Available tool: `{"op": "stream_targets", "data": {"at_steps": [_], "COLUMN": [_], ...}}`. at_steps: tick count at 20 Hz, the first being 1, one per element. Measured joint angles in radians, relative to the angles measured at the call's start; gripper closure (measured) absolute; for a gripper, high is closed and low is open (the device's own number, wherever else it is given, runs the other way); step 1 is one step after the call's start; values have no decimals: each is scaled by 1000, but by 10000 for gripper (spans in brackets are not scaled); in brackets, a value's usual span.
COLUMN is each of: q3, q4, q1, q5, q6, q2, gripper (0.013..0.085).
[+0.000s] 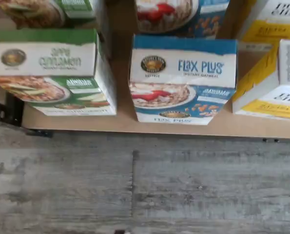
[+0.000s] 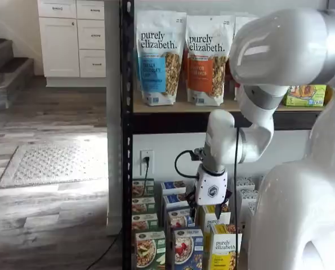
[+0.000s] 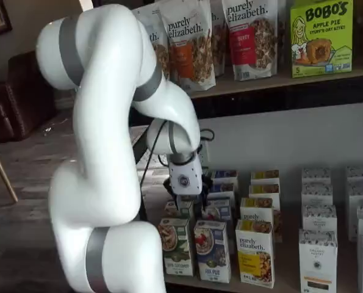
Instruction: Pick up the blue and white box that is on the bottom shelf, the second box from the left
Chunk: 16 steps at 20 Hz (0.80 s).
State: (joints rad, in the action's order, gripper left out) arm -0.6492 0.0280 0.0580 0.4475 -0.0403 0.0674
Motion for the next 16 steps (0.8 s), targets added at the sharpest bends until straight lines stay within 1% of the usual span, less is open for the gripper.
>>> {"op": "stream_targets", "data": {"at_steps": [3, 5, 7, 10, 11, 16], "q3": [-45, -69, -95, -132, -147, -209], "q4": [-47, -66, -95, -115, -123, -197], "q1": [7, 11, 13, 14, 15, 14], "q5": [-24, -44, -75, -122, -128, -141], "q6": [-48, -69, -99, -119, -127, -198], "q2": [83, 130, 179, 247, 268, 349], "gripper": [130, 130, 130, 130, 130, 130]}}
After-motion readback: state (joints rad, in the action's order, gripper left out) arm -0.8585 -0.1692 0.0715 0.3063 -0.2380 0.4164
